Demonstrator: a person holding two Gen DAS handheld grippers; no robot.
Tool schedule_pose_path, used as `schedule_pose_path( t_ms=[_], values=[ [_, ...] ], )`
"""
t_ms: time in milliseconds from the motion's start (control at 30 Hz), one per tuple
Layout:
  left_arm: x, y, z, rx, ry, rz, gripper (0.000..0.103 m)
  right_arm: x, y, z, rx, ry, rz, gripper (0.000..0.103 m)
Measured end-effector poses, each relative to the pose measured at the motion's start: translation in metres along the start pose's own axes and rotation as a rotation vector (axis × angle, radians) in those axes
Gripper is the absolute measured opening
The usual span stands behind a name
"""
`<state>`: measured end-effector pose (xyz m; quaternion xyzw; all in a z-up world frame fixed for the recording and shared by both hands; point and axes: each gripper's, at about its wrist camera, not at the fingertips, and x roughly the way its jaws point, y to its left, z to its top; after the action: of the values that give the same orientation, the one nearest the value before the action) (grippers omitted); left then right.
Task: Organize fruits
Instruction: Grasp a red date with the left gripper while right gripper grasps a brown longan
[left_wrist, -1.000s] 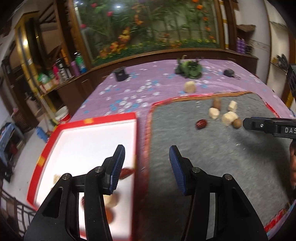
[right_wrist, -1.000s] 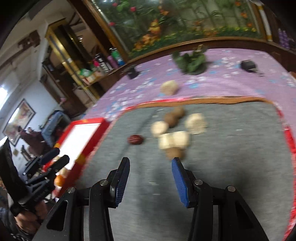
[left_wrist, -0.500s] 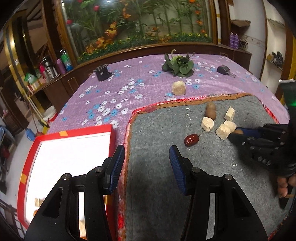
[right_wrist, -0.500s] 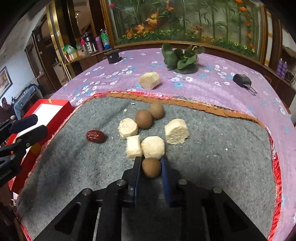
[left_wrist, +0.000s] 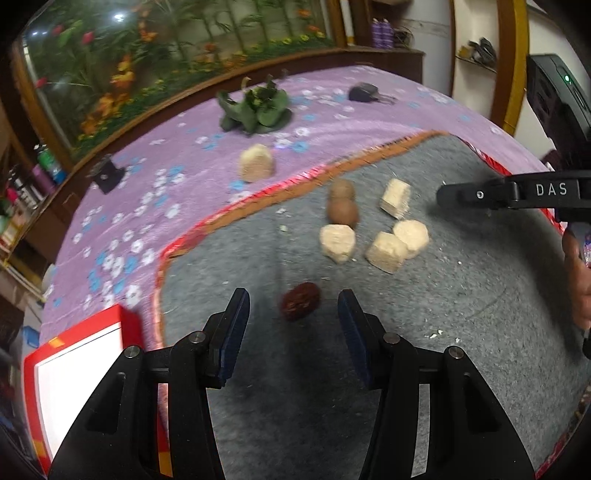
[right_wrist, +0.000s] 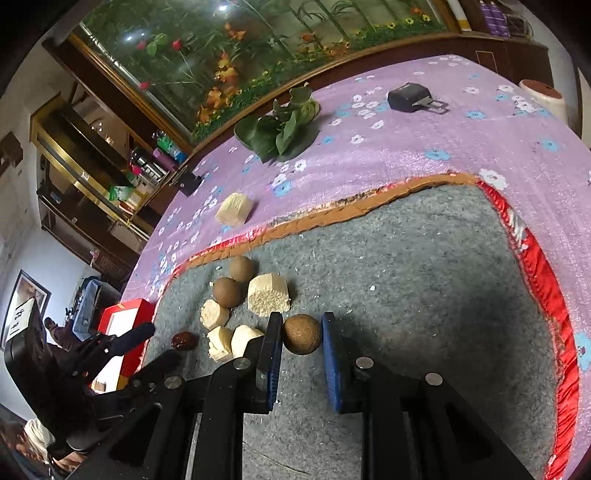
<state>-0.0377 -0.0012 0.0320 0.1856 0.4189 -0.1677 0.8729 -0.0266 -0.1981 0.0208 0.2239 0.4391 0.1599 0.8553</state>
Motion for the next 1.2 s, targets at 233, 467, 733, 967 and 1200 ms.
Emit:
schedule_pose_path(
  t_ms=[233, 467, 733, 967, 1200],
  values=[
    [0.020, 0.000, 0.005, 0.012, 0.040, -0.050, 0.024, 0.000, 0.001, -0.001, -0.012, -0.003, 0.003, 0.020],
    [0.006, -0.004, -0.006, -0.027, -0.002, -0.023, 0.024, -0.001, 0.003, 0.000, -0.024, -0.017, 0.009, 0.020],
    [-0.056, 0.005, -0.032, -0.203, -0.127, 0.023, 0.024, -0.008, 0.013, -0.002, -0.091, -0.083, -0.013, 0.020],
    [-0.098, 0.023, -0.057, -0.339, -0.199, 0.147, 0.024, -0.015, 0.026, -0.007, -0.171, -0.162, -0.032, 0.020],
    [-0.130, 0.049, -0.078, -0.416, -0.256, 0.241, 0.024, -0.015, 0.053, -0.018, -0.216, -0.169, 0.020, 0.020]
  ],
)
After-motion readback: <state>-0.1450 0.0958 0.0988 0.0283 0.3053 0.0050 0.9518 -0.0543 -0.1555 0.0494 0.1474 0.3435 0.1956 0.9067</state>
